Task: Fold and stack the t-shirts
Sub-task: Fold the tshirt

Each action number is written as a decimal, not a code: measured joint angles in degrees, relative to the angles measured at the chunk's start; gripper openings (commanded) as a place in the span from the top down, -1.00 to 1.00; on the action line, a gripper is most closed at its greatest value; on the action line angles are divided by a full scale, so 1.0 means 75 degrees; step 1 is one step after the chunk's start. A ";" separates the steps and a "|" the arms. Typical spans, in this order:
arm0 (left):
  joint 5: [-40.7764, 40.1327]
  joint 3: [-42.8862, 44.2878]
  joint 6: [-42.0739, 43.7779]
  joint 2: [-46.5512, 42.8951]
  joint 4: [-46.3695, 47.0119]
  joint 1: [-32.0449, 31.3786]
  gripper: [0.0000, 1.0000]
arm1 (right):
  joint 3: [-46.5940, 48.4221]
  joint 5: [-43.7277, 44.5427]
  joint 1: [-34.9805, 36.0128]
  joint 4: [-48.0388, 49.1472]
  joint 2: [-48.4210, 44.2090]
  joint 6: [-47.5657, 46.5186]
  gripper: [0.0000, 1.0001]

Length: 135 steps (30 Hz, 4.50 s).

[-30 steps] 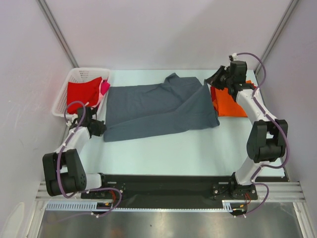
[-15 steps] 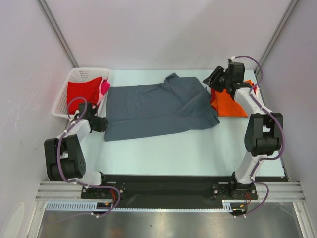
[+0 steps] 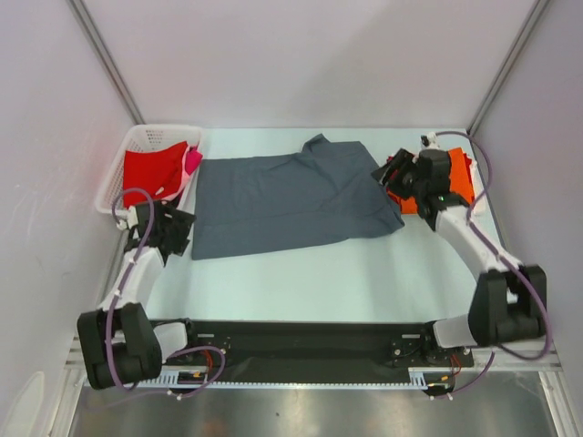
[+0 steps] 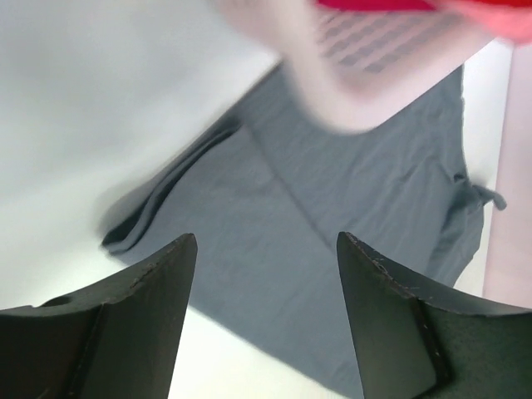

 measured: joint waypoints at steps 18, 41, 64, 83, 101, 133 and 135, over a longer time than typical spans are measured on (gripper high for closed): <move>0.0539 -0.2795 -0.0653 -0.1390 0.1300 0.0003 -0.36 | -0.4639 0.2311 0.0309 0.1236 -0.2999 0.0402 -0.33; 0.0609 -0.2769 -0.1180 0.0085 0.3127 0.0006 -0.05 | -0.4637 0.3083 0.0134 0.3442 -0.0705 0.0463 0.66; -0.0254 -0.3008 -0.1262 -0.1084 0.1883 0.0009 0.10 | -0.4637 0.3139 0.0128 0.3488 -0.0682 0.0632 1.00; -0.0513 -0.3284 -0.1300 -0.1967 0.1239 0.0009 0.09 | -0.4637 0.3037 0.0085 0.3491 -0.0682 0.0635 1.00; -0.0382 -0.2952 -0.1183 -0.0493 0.2285 0.0023 0.99 | -0.4637 0.2975 0.0023 0.3485 -0.0682 0.0641 1.00; 0.0350 -0.2393 0.0262 -0.0565 0.0997 0.1801 0.99 | -0.5587 0.4438 0.1227 -0.1798 -0.4520 0.3800 1.00; 0.0350 -0.2361 0.0315 -0.0615 0.0836 0.1801 0.99 | -0.5488 0.4368 0.0842 -0.1740 -0.4293 0.3579 1.00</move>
